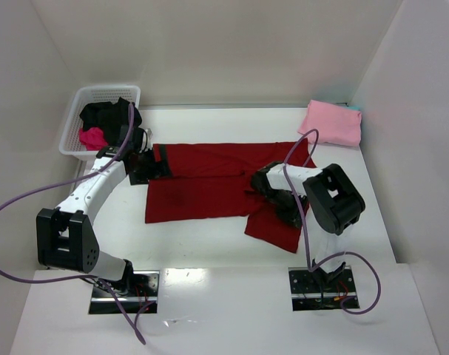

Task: Fold and stack the t-shirts
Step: Grap the side of the flattened tshirt closest away from the robot with both arms

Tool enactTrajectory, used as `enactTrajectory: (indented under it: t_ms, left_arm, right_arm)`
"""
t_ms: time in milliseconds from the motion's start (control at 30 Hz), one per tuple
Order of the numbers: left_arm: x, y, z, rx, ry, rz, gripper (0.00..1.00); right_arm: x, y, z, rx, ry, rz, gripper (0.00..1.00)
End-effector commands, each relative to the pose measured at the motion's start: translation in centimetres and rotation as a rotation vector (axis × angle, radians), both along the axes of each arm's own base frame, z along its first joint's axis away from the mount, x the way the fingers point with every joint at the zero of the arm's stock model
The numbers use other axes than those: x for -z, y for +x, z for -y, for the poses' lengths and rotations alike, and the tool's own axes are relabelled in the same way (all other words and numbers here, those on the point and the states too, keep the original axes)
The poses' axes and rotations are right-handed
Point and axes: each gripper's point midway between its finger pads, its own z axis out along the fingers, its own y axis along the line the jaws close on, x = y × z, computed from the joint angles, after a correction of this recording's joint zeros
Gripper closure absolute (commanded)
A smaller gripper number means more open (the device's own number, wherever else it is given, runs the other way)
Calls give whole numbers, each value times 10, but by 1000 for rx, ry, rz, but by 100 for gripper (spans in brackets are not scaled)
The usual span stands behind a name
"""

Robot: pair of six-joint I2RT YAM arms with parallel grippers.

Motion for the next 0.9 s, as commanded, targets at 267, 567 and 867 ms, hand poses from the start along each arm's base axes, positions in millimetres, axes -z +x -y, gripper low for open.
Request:
enactTrajectory:
  t_ms: [267, 567, 867]
  left_arm:
    - [-13, 5, 0, 17, -5, 38, 1]
    - [-16, 7, 2, 22, -13, 46, 1]
    - [-22, 5, 4, 40, -25, 56, 1]
  right_arm:
    - [0, 62, -74, -68, 317, 290, 56]
    - [1, 35, -58, -5, 309, 290, 36]
    - [9, 25, -61, 14, 369, 304, 25]
